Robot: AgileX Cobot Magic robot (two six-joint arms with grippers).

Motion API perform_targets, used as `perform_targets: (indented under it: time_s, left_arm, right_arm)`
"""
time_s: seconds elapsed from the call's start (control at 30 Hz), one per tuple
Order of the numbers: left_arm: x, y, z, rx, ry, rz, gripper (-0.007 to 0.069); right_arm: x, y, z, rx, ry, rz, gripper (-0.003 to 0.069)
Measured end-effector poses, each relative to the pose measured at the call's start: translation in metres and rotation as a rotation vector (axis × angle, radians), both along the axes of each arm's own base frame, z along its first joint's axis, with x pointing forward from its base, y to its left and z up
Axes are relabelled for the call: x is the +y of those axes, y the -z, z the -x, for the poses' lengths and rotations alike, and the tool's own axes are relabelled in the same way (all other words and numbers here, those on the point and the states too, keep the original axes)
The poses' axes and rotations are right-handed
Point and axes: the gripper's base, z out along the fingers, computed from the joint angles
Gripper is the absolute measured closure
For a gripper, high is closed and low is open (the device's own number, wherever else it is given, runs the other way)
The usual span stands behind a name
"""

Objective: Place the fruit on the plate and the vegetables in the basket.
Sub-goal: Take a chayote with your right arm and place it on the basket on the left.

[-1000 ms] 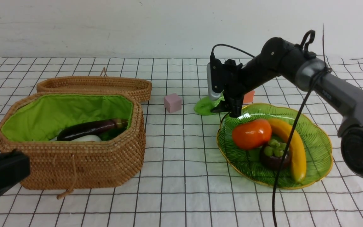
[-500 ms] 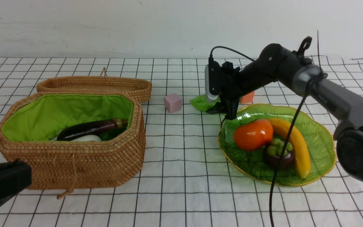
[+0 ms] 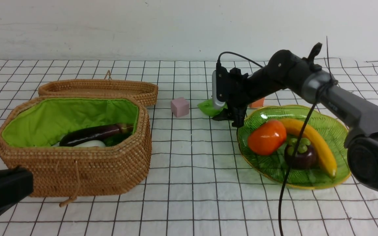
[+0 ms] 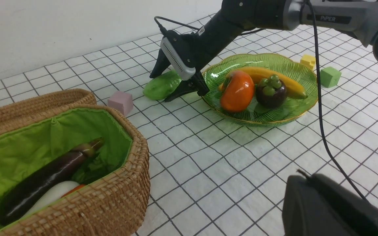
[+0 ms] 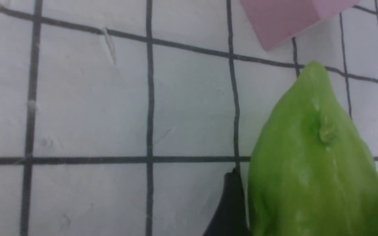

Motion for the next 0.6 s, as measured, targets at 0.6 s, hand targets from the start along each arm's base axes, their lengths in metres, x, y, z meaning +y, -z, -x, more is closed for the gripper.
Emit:
perform_targets:
  time_s: [0.6]
  left_arm:
    - [0.003, -0.001, -0.002, -0.022, -0.032, -0.013, 0.0627]
  right_arm:
    - [-0.001, -0.08, 0.019, 0.066, 0.091, -0.136, 0.0179]
